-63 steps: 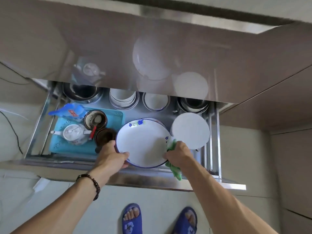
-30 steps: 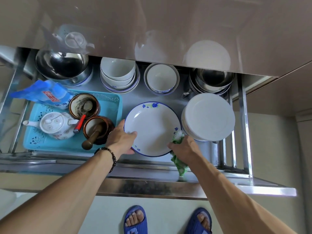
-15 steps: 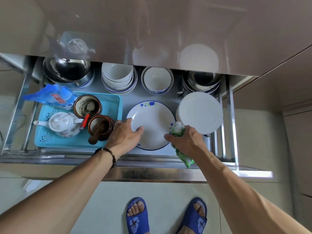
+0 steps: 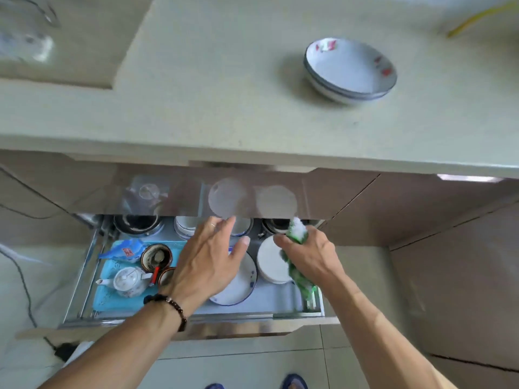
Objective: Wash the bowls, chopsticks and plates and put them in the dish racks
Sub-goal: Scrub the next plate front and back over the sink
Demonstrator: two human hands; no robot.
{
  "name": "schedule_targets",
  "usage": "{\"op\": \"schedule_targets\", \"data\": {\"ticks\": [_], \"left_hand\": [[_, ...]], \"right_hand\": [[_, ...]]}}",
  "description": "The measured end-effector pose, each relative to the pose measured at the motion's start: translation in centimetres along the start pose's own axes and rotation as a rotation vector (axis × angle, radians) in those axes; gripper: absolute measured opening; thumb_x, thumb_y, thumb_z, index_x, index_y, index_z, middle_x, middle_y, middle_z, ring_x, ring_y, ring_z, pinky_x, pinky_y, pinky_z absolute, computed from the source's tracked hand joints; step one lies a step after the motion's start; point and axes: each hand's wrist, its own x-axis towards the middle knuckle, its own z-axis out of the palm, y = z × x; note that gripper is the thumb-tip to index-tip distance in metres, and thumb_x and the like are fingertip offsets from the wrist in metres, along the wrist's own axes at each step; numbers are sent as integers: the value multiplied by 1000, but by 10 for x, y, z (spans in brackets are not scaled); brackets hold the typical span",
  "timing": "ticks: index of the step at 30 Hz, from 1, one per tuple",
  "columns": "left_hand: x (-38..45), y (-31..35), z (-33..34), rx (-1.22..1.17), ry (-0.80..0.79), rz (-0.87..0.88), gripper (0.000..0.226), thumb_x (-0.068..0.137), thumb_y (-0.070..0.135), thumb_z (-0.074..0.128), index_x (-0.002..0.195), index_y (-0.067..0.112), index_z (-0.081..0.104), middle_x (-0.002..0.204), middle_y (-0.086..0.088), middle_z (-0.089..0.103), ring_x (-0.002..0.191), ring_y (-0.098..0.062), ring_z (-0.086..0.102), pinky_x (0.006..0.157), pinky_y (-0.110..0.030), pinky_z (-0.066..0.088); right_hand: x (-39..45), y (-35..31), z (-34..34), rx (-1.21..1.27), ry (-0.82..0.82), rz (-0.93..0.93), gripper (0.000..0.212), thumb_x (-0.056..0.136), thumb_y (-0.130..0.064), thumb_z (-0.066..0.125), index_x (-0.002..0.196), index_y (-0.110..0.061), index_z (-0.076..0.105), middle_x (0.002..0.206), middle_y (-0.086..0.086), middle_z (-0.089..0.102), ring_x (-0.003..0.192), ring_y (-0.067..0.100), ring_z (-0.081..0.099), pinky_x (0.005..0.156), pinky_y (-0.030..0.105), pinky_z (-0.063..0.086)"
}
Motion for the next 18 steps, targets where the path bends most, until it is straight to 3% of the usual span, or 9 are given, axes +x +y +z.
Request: {"op": "schedule_targets", "data": {"ticks": [4, 7, 13, 18], "left_hand": [[1, 46, -62, 1, 55, 48, 61, 101, 52, 37, 152, 19, 37, 146, -3, 43, 136, -22, 39, 109, -34, 36], [9, 84, -100, 35, 76, 89, 58, 102, 51, 37, 152, 23, 35, 146, -2, 42, 136, -21, 38, 105, -35, 38], [52, 154, -139, 11, 105, 132, 51, 103, 47, 39, 147, 21, 38, 138, -4, 46, 130, -23, 44, 100, -37, 43], [105, 197, -136, -76, 62, 22, 58, 101, 50, 42, 150, 21, 34, 140, -3, 47, 126, -23, 52, 100, -34, 43]], "right_hand": [[-25, -47, -67, 29, 94, -49, 31, 86, -47, 65, 82, -17, 59, 78, 5, 70, 71, 19, 66, 65, 31, 54], [-23, -66, -109, 50, 135, -54, 44, 82, -58, 62, 92, -16, 60, 84, 6, 70, 75, 21, 68, 70, 35, 58], [14, -95, -187, 170, 214, -111, 72, 66, -79, 50, 91, -12, 64, 80, 8, 72, 75, 27, 70, 75, 42, 59], [83, -95, -245, 249, 241, -60, 54, 88, -61, 61, 90, -8, 69, 70, 4, 73, 71, 24, 71, 74, 39, 60]]}}
